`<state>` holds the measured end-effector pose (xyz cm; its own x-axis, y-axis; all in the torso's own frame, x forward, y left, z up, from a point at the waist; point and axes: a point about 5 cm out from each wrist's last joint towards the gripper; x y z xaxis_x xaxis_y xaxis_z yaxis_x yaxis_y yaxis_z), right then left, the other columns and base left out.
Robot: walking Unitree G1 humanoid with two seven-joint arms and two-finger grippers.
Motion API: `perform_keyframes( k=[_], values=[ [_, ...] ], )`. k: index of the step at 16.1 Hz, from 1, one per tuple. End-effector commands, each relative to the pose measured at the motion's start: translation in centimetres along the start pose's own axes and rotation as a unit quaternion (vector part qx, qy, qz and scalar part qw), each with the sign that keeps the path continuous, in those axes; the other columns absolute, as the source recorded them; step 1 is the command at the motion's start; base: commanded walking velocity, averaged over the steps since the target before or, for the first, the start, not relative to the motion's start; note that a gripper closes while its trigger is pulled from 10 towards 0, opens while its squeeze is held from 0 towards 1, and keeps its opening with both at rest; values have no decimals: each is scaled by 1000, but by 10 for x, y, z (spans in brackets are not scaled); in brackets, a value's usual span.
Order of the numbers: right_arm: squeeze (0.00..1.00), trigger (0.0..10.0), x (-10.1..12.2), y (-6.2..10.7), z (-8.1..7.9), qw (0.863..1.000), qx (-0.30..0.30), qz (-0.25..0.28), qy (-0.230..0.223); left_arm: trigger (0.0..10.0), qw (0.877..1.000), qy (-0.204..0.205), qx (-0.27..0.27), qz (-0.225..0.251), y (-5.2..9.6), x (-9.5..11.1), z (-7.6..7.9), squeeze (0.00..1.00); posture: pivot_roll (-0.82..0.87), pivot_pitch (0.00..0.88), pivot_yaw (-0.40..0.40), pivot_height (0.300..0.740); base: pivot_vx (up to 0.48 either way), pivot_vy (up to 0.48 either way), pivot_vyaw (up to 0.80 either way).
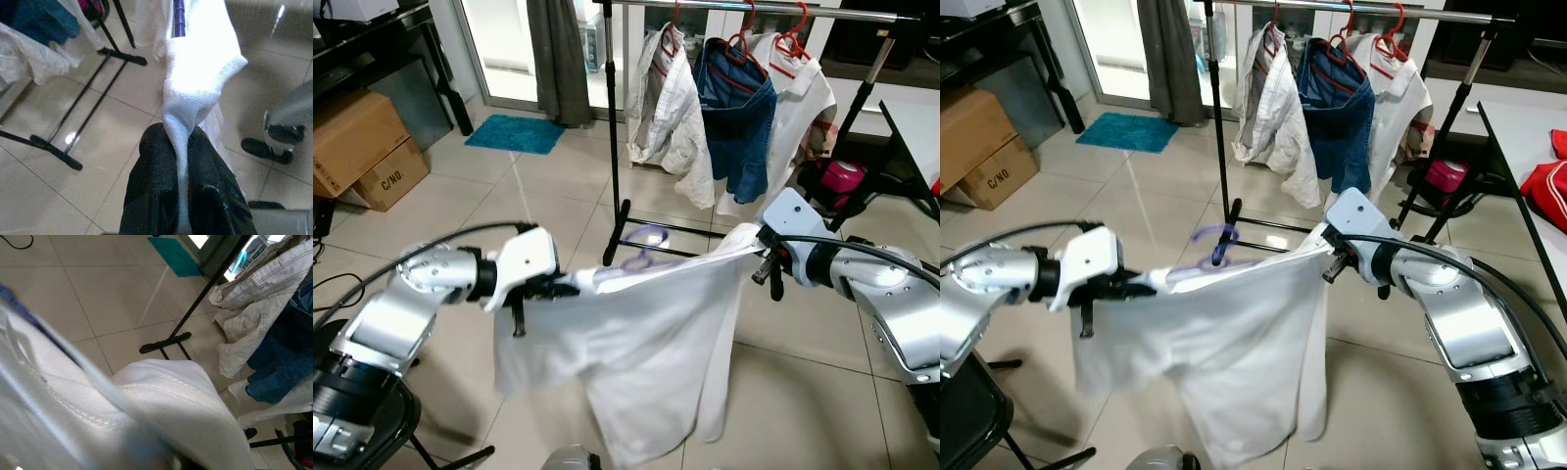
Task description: Hang hanger
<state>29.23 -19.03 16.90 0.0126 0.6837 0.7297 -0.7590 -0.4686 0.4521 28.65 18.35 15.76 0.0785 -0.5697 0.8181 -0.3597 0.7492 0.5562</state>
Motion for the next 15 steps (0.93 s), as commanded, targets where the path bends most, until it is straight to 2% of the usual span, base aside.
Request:
perform_keyframes(
  k=[1, 4, 7, 9, 10, 11, 12, 13, 15],
  values=[
    [0, 10000, 4, 2, -4, 1000, 13, 0, 13, 0, 999, -5, 22, 32, 7, 11, -9, 0, 51, 0, 61, 740, 0, 0, 0],
    [0, 10000, 9, 1, -10, 1000, 22, 6, 20, 0, 998, 8, 10, 64, 4, 20, -10, 0, 51, 0, 68, 740, 0, 0, 0],
    [0, 10000, 18, 1, -8, 999, 18, 25, 16, 0, 998, 10, 10, 55, 2, 17, -12, 0, 52, 0, 71, 740, 0, 0, 0],
    [35, 10000, 23, 1, -9, 999, 22, 33, 19, 0, 999, 9, 14, 51, 1, 17, -14, 0, 53, 0, 69, 740, 0, 0, 0],
    [875, 10000, 29, 1, -13, 998, 33, 41, 22, 0, 999, 8, 23, 47, -1, 17, -17, 0, 54, 0, 66, 740, 0, 0, 0],
    [875, 10000, 29, 1, -13, 998, 33, 41, 22, 0, 999, 8, 23, 47, -1, 17, -17, 0, 54, 0, 66, 740, 0, 0, 0],
    [969, 10000, 30, 0, -15, 998, 38, 42, 25, 0, 999, 8, 29, 45, -1, 17, -19, 0, 54, 0, 66, 740, 0, 0, 0],
    [1000, 10000, 31, 0, -17, 998, 42, 42, 28, 0, 998, 9, 35, 43, -1, 17, -21, 0, 53, 0, 66, 740, 0, 0, 0],
    [1000, 10000, 31, 0, -18, 998, 46, 40, 32, 0, 998, 12, 51, 39, 0, 17, -26, 0, 52, 0, 65, 740, 0, 0, 0]
  ],
)
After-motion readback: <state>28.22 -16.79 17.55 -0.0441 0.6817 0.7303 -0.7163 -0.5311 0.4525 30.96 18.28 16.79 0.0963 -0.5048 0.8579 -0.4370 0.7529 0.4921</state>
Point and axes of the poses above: a point about 5 cm out from each wrist's last joint towards the gripper, its own y axis pointing back from the gripper into the wrist, its own x axis along the axis of the wrist's last joint, z = x × y, and after that the axes turned 9 degrees about y, right-handed
